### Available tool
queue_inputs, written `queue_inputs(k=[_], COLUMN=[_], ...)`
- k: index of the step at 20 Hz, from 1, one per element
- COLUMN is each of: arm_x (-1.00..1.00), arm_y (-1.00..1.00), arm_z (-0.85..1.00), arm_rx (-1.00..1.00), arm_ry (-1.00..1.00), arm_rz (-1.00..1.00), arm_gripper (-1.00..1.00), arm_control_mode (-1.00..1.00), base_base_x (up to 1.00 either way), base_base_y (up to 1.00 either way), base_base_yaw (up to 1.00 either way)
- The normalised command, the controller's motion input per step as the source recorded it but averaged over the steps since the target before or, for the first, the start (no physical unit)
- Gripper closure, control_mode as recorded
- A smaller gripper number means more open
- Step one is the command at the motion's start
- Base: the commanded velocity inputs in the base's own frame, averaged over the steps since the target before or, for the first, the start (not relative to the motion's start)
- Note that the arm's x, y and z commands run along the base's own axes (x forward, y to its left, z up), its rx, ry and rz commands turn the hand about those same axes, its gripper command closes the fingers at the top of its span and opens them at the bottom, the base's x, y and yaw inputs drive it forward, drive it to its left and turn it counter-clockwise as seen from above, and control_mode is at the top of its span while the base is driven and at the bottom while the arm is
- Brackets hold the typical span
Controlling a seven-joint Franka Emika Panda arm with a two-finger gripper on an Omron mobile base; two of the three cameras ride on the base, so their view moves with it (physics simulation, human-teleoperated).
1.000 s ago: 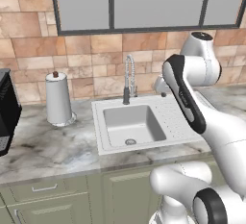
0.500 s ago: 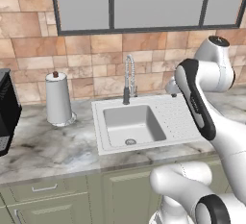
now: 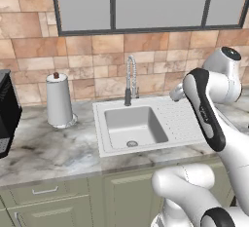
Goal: Soak the sponge with water for a few seconds and then drop it inside the sink.
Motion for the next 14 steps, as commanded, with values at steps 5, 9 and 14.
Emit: queue_inputs(k=[5,9,14], arm_x=[0.17,0.18,0.32], arm_y=[0.0,0.0,-0.04], arm_z=[-0.32,-0.15,-0.04], arm_rx=[0.02,0.01,0.03], arm_ry=[-0.1,-0.12,-0.13], arm_rz=[0.09,0.04,0.03], arm_gripper=[-1.0,-1.0,-1.0], arm_control_mode=[-1.0,-1.0,-1.0], base_base_x=[0.0,0.0,0.0], base_base_y=[0.0,0.0,0.0], base_base_yaw=[0.0,0.0,0.0])
